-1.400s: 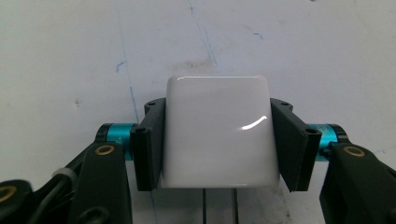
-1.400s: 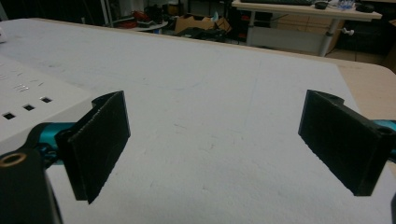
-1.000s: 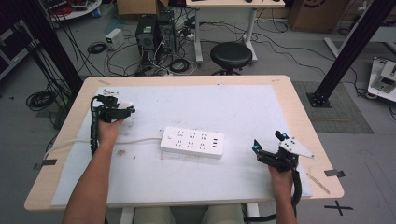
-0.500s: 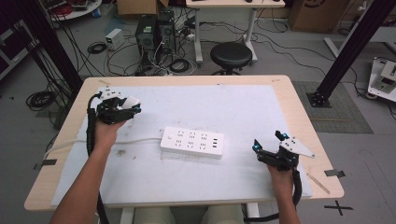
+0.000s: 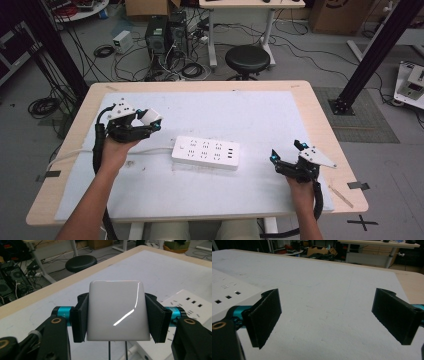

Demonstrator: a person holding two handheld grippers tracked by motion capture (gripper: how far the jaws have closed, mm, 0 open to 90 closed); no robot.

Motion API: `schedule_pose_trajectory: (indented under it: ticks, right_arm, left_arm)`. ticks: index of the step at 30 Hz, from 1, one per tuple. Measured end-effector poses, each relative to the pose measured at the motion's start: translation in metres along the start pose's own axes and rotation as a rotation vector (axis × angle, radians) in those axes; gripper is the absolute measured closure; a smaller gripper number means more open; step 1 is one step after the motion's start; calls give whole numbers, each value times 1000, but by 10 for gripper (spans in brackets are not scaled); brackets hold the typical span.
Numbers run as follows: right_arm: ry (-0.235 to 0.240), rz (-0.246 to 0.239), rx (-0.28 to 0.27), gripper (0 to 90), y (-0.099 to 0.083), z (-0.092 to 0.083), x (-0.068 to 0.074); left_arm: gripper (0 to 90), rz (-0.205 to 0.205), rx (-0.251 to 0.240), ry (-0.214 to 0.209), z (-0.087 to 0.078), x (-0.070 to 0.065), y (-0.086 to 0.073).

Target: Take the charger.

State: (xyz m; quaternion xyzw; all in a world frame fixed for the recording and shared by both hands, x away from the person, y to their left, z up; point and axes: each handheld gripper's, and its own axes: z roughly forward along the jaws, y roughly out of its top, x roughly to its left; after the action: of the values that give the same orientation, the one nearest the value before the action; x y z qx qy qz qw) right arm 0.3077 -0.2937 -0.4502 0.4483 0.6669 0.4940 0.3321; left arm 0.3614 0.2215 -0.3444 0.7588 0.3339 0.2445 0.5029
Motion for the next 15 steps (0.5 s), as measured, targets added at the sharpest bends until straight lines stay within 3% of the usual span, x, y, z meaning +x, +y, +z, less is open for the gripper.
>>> schedule_pose_trajectory:
  ticks: [15]
  right_arm:
    - [3, -12, 11, 90, 0, 1, 1]
  left_arm:
    - [424, 5, -70, -68, -12, -34, -6]
